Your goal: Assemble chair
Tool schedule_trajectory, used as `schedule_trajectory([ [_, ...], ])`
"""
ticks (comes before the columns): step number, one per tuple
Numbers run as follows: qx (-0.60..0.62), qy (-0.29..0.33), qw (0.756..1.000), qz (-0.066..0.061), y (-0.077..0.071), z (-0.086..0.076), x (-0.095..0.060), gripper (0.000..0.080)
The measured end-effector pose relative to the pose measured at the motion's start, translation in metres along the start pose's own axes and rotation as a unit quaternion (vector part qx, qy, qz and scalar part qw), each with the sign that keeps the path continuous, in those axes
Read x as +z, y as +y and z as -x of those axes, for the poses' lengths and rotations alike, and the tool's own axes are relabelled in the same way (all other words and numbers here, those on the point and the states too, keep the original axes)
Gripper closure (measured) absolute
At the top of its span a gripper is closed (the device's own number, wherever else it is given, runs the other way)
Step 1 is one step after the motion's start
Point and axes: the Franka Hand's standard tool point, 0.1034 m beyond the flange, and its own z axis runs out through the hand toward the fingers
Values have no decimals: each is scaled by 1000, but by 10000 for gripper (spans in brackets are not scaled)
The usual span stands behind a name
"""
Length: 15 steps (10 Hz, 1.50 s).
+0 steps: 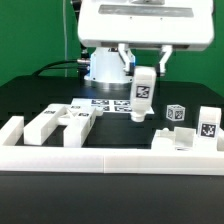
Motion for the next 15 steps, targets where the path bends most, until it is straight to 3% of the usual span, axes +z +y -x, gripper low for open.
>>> schedule_trajectory([
  [3, -3, 4, 1000, -7, -21, 1, 5, 508],
  [7, -5, 3, 1000, -6, -19, 1, 7, 508],
  [11, -8, -4, 1000, -4, -22, 4, 22, 508],
  [15, -12, 12, 1000, -4, -27, 7, 23, 508],
])
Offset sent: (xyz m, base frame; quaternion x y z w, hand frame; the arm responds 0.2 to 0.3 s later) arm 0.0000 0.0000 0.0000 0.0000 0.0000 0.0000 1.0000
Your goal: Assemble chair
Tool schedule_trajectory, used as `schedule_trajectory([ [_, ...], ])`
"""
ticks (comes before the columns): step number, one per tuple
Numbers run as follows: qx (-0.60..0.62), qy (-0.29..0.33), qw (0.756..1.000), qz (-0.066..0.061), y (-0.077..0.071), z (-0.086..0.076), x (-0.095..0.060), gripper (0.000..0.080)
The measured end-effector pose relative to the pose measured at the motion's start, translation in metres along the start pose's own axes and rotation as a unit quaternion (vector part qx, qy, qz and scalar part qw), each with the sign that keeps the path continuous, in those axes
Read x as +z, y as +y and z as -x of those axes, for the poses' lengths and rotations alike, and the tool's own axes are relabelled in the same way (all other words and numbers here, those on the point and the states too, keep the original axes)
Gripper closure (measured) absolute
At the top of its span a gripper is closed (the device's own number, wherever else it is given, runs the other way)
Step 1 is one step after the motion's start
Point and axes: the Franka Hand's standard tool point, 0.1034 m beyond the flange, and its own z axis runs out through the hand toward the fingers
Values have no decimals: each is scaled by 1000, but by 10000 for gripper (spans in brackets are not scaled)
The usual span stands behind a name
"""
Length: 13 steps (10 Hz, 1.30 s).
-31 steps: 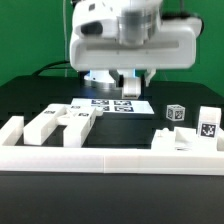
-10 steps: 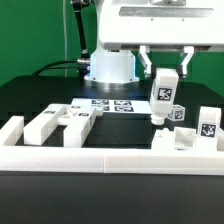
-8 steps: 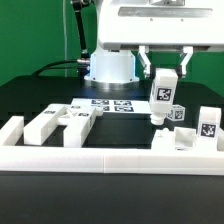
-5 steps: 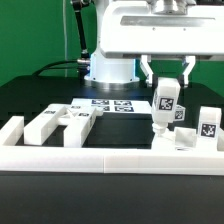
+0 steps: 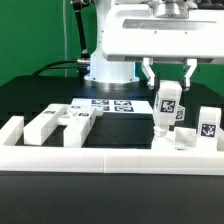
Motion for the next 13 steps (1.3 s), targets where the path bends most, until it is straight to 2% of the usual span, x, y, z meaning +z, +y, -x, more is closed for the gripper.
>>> schedule_trajectory([
  [10, -6, -14, 1000, 1, -4, 15, 15, 508],
  [13, -11, 0, 1000, 4, -3, 14, 17, 508],
])
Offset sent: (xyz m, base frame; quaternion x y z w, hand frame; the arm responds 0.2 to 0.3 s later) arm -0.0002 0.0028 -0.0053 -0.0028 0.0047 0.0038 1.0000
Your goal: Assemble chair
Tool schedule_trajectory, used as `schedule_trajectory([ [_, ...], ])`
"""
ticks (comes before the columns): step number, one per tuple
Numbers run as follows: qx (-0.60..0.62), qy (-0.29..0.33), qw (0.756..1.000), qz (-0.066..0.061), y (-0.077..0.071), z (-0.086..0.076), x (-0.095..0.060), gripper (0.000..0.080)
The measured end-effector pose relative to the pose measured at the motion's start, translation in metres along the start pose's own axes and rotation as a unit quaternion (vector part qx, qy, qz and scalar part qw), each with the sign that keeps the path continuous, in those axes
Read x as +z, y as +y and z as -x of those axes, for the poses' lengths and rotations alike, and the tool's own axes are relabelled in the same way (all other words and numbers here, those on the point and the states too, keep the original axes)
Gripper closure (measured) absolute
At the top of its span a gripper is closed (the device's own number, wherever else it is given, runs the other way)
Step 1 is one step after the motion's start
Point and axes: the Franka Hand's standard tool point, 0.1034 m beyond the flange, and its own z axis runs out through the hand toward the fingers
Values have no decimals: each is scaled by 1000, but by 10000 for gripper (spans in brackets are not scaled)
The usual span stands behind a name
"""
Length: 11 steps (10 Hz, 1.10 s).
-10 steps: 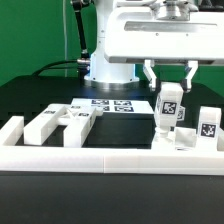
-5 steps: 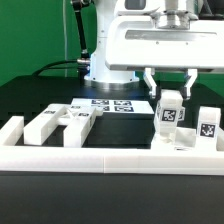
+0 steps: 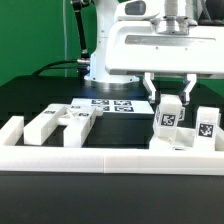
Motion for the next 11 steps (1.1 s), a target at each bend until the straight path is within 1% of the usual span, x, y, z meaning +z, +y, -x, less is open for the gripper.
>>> schedule_trajectory([
  [2, -4, 12, 1000, 2, 1, 1, 0, 508],
  [5, -8, 49, 999, 8, 0, 2, 0, 508],
  [7, -11, 71, 997, 12, -2, 3, 2, 508],
  [11, -10, 65, 998, 11, -1, 3, 2, 508],
])
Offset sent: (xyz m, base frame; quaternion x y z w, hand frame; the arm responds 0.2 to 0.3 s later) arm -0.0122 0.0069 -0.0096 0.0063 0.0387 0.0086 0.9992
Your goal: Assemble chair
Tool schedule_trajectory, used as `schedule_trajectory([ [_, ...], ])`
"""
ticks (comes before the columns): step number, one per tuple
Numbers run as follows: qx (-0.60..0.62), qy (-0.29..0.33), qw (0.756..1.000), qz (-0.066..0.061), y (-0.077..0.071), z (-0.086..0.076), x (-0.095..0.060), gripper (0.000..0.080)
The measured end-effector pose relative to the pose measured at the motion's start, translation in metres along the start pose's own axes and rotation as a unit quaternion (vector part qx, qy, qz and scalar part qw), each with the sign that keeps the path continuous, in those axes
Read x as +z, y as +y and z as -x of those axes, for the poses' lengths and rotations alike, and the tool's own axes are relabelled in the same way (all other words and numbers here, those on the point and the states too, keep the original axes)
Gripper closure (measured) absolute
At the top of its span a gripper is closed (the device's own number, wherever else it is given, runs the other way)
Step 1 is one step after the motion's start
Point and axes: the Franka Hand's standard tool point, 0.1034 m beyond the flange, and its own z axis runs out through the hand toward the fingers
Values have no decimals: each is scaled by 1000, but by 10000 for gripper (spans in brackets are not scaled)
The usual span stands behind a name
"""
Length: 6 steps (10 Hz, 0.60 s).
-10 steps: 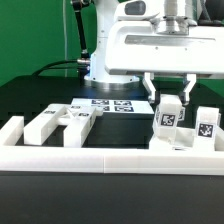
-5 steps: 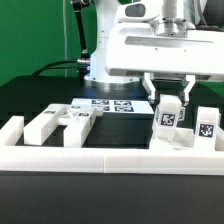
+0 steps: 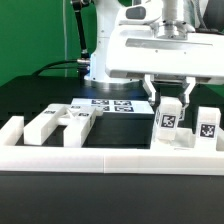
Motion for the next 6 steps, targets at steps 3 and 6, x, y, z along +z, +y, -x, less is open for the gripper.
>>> schedule_trajectory([
  [3, 0, -1, 1000, 0, 0, 1, 0, 437],
  [6, -1, -2, 1000, -1, 0, -2, -2, 160],
])
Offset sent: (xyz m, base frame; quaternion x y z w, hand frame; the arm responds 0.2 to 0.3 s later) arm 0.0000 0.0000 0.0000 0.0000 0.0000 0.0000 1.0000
